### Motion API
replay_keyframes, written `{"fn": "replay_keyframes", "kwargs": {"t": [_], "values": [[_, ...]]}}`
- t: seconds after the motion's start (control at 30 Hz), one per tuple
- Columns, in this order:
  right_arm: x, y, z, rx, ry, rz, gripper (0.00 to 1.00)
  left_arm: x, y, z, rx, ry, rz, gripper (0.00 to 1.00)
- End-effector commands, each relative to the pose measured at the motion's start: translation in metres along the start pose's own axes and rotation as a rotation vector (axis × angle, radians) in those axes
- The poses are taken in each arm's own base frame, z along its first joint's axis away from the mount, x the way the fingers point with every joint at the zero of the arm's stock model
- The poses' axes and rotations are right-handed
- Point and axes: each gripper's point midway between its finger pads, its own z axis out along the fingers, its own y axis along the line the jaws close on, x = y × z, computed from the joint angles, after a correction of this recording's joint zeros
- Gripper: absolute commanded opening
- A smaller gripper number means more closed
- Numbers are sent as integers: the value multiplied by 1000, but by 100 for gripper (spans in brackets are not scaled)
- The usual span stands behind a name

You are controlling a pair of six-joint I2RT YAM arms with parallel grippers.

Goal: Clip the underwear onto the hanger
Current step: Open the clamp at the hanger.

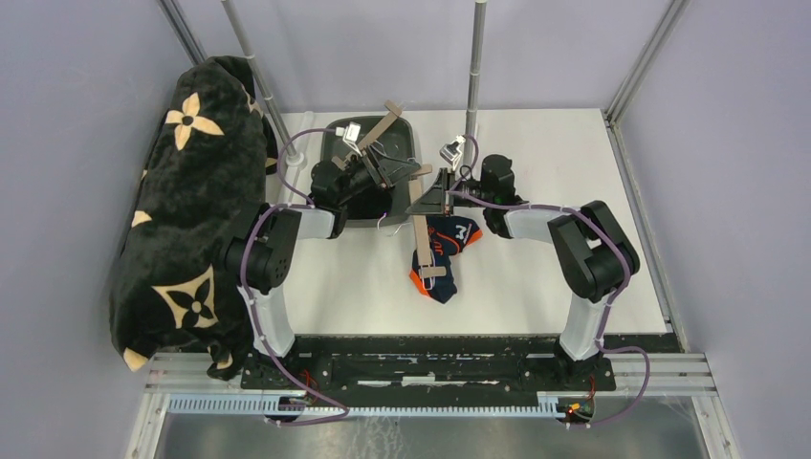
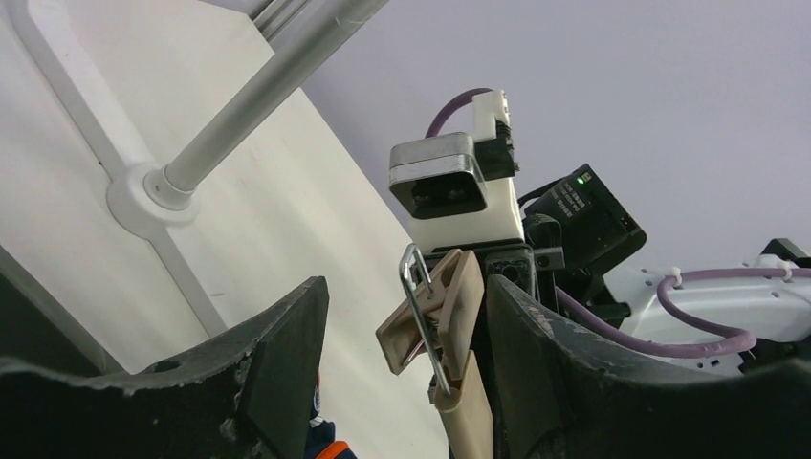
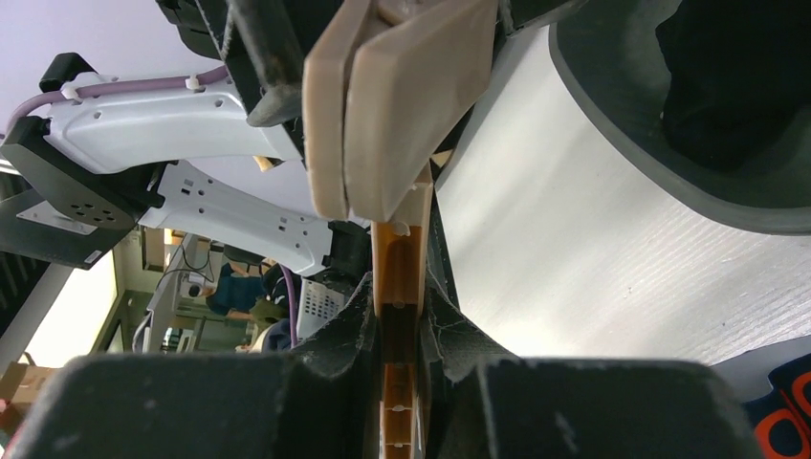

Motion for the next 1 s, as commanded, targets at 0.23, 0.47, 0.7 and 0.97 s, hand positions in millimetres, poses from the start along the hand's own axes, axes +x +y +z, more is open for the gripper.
{"fn": "replay_keyframes", "kwargs": {"t": [0.23, 0.47, 0.7, 0.97], "values": [[-9, 11, 6, -59, 11, -86, 1, -4, -35, 1, 131, 6, 29, 63], [-9, 22, 4, -84, 11, -115, 1, 2, -33, 0, 131, 21, 18, 63], [-8, 31, 2, -92, 12, -130, 1, 1, -28, 3, 128, 18, 6, 64], [-8, 41, -1, -101, 10, -149, 1, -2, -24, 6, 119, 17, 6, 66]]}}
